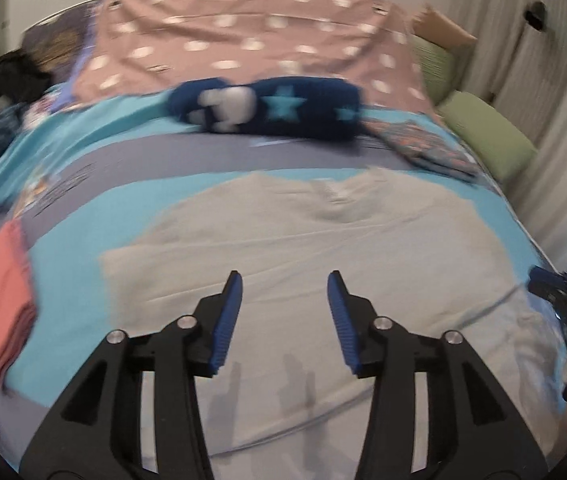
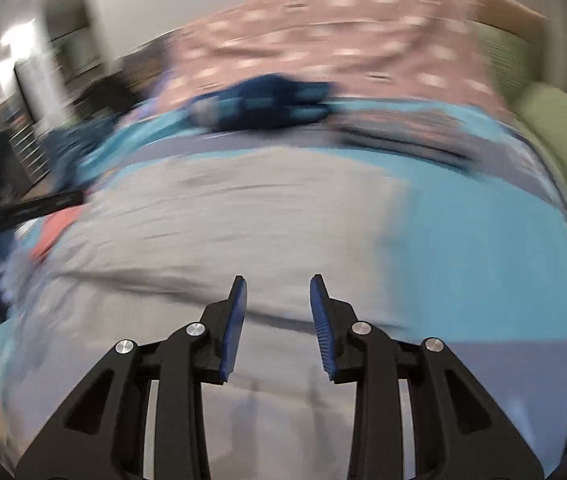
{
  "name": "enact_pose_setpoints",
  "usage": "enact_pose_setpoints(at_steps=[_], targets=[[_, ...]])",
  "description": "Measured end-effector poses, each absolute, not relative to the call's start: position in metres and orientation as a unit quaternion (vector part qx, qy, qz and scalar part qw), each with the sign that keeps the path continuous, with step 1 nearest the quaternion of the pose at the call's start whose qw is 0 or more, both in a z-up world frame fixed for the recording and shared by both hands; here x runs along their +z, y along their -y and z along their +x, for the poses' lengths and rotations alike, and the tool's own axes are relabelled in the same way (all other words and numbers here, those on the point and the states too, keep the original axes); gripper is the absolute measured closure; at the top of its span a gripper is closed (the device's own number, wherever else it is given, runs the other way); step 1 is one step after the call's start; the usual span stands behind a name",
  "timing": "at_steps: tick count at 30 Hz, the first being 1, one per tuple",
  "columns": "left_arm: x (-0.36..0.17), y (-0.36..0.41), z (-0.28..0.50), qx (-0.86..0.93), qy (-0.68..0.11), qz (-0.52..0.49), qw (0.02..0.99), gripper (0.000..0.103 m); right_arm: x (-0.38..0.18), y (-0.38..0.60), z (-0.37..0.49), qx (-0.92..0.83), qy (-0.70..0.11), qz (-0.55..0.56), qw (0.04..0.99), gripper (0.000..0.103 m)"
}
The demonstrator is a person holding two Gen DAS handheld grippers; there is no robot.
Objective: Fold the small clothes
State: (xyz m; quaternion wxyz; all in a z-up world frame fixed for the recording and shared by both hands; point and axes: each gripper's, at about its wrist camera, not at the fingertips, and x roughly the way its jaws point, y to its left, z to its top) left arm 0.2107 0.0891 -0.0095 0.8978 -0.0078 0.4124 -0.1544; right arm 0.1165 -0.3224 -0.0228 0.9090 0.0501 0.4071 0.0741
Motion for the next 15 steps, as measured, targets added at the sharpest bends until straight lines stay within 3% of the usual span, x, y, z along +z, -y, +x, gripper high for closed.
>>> enact_pose_setpoints(at_steps=[7,11,15], targets=[[0.000,0.054,0.245,-0.244,-0.423,0.041,0.872,0.052,-0.068,0.370,0.116,0.091,-0.438,0.115,0.887,0.067],[-0.011,0.147,0.267,-0.267,-0.435,0.109,0.853,0.044,-0.075,0.372,0.113,0.116,-0.423,0.130,0.889,0.056],[-0.035,0.222,0.282,-0.266,-0.443,0.175,0.838,0.043,-0.079,0.379,0.116,0.143,-0.413,0.172,0.883,0.051]])
